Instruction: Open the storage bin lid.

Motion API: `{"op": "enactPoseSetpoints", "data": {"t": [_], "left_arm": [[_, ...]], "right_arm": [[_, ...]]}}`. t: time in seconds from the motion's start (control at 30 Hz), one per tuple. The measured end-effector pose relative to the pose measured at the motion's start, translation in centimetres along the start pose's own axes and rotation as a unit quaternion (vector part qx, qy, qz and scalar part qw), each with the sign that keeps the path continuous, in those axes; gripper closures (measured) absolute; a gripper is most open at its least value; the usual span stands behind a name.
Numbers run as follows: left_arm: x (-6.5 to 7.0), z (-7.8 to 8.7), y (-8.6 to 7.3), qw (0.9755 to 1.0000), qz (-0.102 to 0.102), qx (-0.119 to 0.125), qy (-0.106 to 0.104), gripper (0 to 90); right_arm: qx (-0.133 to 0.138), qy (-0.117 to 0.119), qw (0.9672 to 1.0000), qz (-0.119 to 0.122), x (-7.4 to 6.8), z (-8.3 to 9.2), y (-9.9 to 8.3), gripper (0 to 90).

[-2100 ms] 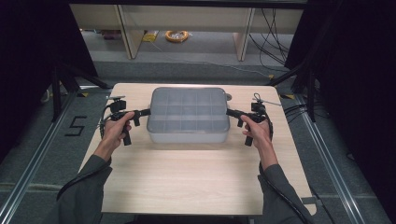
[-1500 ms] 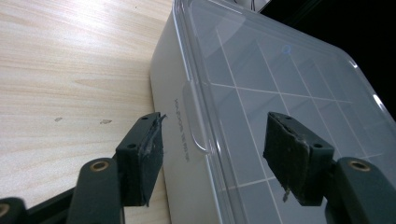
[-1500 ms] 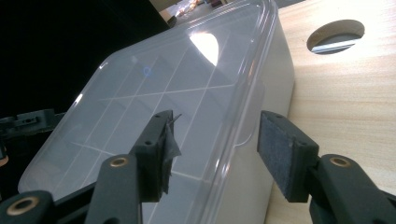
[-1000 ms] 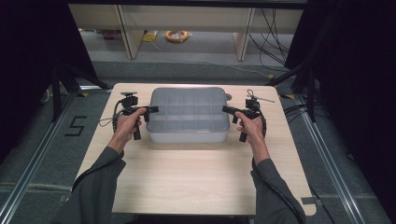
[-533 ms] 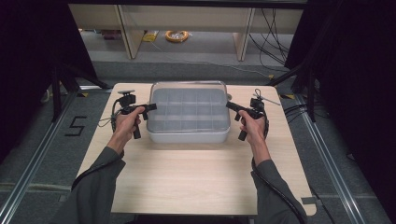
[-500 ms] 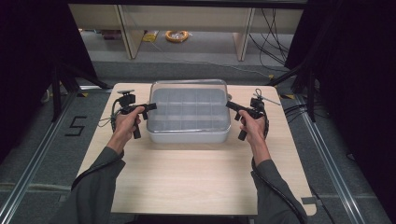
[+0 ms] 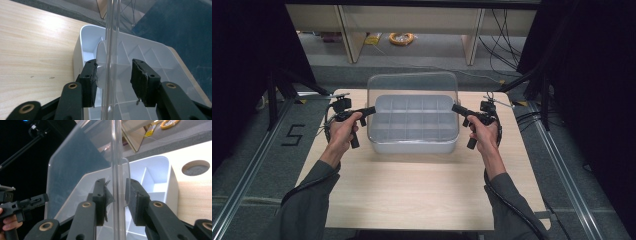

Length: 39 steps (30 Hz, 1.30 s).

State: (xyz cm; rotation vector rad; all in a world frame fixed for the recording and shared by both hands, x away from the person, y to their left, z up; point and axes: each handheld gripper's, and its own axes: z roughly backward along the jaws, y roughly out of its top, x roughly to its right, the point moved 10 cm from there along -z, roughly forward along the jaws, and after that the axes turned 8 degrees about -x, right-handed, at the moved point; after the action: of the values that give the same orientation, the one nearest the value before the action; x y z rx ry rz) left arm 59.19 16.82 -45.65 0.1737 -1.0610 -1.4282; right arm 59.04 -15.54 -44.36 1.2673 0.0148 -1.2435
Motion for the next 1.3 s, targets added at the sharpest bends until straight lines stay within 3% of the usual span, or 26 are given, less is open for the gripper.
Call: {"op": "enactPoseSetpoints", "data": {"t": [0.07, 0.2, 0.5, 0.83, 0.87, 0.97, 1.0, 1.03, 1.13, 1.17, 1.2, 1.3], "left_arm": [[0.2, 0.6, 0.2, 1.0, -0.003, 0.007, -0.002, 55.4], [0.7, 1.9, 0.4, 0.9999, -0.007, 0.015, -0.006, 55.5], [2.3, 4.5, -0.5, 0.9991, -0.031, 0.027, -0.011, 56.3], [3.0, 6.2, -3.8, 0.9985, -0.045, 0.025, -0.019, 56.7], [2.9, 6.2, -4.1, 0.9984, -0.044, 0.027, -0.021, 56.8], [2.7, 6.5, -5.1, 0.9982, -0.049, 0.028, -0.02, 56.7], [2.7, 6.6, -5.3, 0.9981, -0.05, 0.03, -0.018, 56.5], [2.7, 6.7, -5.7, 0.998, -0.055, 0.027, -0.017, 56.2], [2.7, 7.2, -6.5, 0.9979, -0.052, 0.033, -0.021, 56.6], [2.7, 7.4, -6.8, 0.9977, -0.055, 0.036, -0.02, 56.9], [2.7, 7.6, -7.1, 0.9974, -0.06, 0.035, -0.015, 56.8], [2.8, 7.9, -8.0, 0.997, -0.07, 0.032, -0.007, 56.0]], "right_arm": [[0.001, -0.001, 0.9998, 0.022, -0.6, 0.4, 0.1, 71.3], [0.003, 0.001, 0.9995, 0.031, -1.9, 1.3, 0.3, 71.7], [0.005, 0.015, 0.9993, 0.034, -3.9, 3.6, -0.2, 71.9], [0.003, 0.013, 0.9989, 0.045, -4.5, 5.9, -2.8, 71.9], [0.005, 0.011, 0.9983, 0.058, -4.5, 6.1, -3.0, 71.9], [0.004, 0.009, 0.9976, 0.068, -4.7, 6.4, -3.9, 71.9], [0.0, 0.01, 0.9982, 0.059, -4.9, 6.6, -4.3, 71.9], [0.003, 0.006, 0.9975, 0.071, -4.8, 6.6, -4.5, 71.9], [0.002, 0.006, 0.997, 0.078, -4.7, 6.8, -5.3, 71.8], [-0.001, 0.005, 0.9971, 0.076, -4.6, 6.9, -5.6, 71.7], [-0.011, 0.007, 0.9982, 0.058, -4.8, 7.0, -6.2, 71.5], [-0.025, -0.005, 0.9975, 0.067, -4.7, 7.1, -7.4, 70.9]]}}
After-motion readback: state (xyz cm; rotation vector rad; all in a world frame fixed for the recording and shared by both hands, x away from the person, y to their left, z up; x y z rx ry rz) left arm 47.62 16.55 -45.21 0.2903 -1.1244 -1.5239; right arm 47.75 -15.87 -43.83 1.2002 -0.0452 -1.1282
